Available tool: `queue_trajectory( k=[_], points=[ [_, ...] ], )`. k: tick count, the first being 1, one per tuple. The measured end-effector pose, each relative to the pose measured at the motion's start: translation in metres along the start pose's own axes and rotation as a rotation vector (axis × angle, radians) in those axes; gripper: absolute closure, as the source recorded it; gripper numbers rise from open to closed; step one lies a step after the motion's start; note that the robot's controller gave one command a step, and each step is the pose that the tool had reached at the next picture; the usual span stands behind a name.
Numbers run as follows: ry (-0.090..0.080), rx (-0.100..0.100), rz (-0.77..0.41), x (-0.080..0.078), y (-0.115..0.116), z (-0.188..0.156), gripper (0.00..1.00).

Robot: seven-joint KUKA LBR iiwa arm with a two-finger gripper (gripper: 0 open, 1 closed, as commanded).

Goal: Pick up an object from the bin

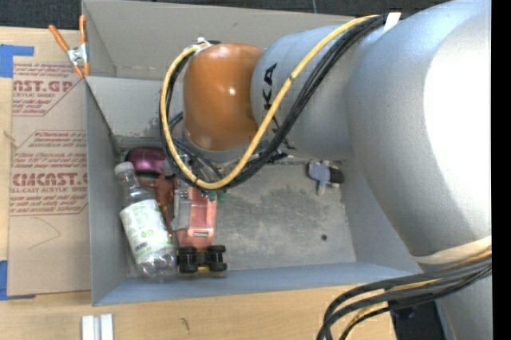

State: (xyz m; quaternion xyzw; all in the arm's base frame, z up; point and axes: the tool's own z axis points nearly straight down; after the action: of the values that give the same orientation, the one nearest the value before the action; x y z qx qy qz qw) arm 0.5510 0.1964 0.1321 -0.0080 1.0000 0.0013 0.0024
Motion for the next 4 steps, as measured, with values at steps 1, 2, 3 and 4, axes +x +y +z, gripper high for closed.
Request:
queue_trajectory(
  k=[1,2,3,4],
  points=[
    [0.003,0.001,0.002,-0.016,-0.013,0.027,0.0],
    [0.003,0.001,0.059,-0.018,0.002,0.047,1.0],
    [0.003,0.001,0.059,-0.018,0.002,0.047,1.0],
    [0.01,0.004,0.098,-0.021,0.006,0.002,1.0]
  ],
)
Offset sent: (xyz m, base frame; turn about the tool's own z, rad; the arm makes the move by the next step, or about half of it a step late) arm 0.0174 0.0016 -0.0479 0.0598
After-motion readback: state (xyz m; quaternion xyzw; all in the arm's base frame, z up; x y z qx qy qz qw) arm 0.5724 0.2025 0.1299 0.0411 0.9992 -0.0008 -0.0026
